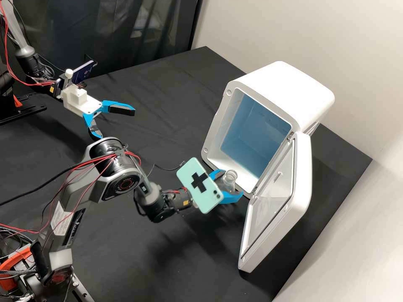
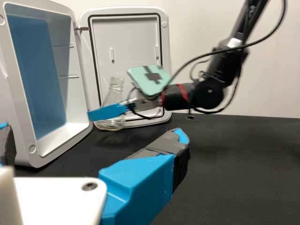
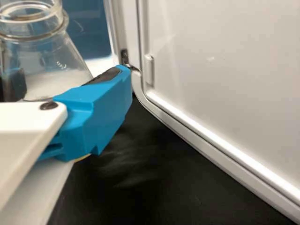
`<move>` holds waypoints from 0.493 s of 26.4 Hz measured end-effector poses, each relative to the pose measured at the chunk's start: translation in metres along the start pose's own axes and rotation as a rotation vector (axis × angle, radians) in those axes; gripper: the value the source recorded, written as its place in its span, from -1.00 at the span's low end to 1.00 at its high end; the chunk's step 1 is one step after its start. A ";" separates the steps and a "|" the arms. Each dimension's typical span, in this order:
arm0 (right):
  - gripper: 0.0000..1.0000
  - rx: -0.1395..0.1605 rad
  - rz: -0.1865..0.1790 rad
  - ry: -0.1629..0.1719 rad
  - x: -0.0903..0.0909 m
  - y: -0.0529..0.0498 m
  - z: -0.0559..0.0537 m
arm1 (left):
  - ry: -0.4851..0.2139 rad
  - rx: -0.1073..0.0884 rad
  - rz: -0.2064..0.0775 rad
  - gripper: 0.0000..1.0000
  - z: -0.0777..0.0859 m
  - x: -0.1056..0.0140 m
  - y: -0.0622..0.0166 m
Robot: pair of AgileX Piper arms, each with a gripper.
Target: Take the flask out of the incubator
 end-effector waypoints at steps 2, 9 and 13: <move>-1.00 -0.012 0.002 0.018 -0.013 -0.001 0.010 | 0.002 0.003 -0.001 1.00 -0.001 -0.002 0.0001; -1.00 -0.037 -0.070 -0.012 -0.044 -0.005 0.036 | 0.019 0.003 0.005 1.00 -0.004 -0.006 0.0015; -1.00 -0.035 -0.092 -0.034 -0.054 -0.006 0.046 | 0.023 0.007 0.010 1.00 -0.005 -0.007 0.0028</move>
